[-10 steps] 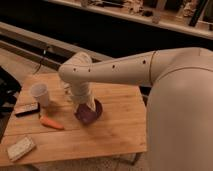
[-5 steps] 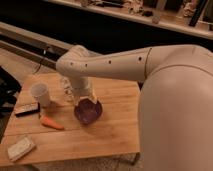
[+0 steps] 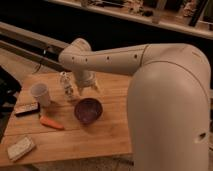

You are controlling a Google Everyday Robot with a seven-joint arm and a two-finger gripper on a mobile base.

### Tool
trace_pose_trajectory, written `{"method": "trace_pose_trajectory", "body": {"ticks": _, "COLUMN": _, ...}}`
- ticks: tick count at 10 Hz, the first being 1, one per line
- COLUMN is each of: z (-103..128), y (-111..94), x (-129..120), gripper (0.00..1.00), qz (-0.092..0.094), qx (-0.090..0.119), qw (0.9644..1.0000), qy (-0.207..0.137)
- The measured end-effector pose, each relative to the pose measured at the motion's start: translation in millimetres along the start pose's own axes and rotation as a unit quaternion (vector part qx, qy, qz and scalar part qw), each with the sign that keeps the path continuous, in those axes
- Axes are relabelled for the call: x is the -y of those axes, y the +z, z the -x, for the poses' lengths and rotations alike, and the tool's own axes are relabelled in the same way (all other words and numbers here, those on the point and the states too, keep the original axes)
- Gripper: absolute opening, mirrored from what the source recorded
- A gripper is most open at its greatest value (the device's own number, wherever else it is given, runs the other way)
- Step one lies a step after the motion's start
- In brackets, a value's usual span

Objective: Push the ceramic bowl across the table

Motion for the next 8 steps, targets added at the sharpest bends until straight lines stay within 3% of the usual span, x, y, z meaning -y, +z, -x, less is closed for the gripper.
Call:
{"method": "trace_pose_trajectory", "body": {"ticks": 3, "z": 21.4, "y": 17.2, "x": 6.3, "gripper": 0.65, "qz": 0.024, "qx": 0.025, "qw": 0.9992, "qy": -0.018}}
{"method": "trace_pose_trajectory", "body": {"ticks": 5, "z": 30.9, "y": 25.7, "x": -8.2, "gripper": 0.65, "qz": 0.043, "qx": 0.038, "qw": 0.9971, "qy": -0.051}}
{"method": "trace_pose_trajectory", "body": {"ticks": 8, "z": 44.7, "y": 33.7, "x": -20.6, "gripper": 0.65, "qz": 0.055, "qx": 0.047, "qw": 0.9942, "qy": -0.079}}
